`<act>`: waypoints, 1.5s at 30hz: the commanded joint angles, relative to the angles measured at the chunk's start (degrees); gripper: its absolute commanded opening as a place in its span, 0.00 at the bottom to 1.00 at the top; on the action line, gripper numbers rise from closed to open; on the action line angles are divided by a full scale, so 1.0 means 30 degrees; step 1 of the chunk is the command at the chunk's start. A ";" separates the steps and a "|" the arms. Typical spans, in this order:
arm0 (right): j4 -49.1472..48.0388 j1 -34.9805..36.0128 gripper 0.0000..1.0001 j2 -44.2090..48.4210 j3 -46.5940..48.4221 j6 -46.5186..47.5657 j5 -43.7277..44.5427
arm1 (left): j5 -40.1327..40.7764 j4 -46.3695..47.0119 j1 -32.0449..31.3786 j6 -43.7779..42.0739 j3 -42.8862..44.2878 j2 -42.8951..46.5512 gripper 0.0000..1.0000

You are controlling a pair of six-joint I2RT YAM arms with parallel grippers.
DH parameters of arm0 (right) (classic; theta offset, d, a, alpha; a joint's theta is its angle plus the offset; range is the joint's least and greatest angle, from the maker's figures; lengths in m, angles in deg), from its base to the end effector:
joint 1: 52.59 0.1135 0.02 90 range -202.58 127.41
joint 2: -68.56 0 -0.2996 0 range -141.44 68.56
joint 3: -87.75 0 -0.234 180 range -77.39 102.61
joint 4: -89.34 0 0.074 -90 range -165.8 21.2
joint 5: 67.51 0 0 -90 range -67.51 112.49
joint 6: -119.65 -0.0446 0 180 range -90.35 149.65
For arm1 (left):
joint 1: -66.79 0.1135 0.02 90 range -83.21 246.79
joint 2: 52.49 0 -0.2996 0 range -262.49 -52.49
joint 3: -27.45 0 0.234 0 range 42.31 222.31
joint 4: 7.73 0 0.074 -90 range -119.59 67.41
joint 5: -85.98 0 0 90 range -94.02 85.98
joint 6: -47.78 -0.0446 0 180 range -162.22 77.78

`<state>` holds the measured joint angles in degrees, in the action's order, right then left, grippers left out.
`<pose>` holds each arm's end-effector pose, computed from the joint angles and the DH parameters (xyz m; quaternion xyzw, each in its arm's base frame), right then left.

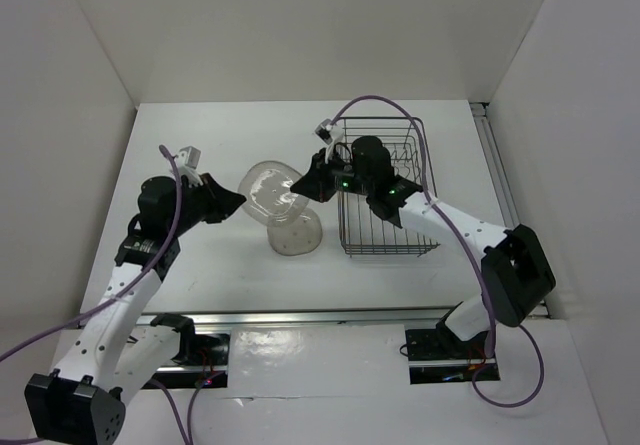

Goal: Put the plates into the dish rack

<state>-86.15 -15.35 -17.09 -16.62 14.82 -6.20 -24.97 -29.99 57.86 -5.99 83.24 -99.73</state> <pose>0.2555 0.2211 0.3431 -0.2976 0.7221 0.4363 0.4468 0.1559 -0.0406 0.3408 -0.0734 0.7780 -0.3652 0.5059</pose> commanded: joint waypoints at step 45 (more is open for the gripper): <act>0.6792 -0.5790 0.04 -0.1625 0.3474 0.0285 2.0900 | 0.1710 -0.2749 0.0046 0.0903 0.1094 -0.1449 1.00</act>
<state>-62.58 -32.71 -21.20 -6.28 16.44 56.77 -20.42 -38.49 57.71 -2.95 85.56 -105.33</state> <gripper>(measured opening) 0.176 0.999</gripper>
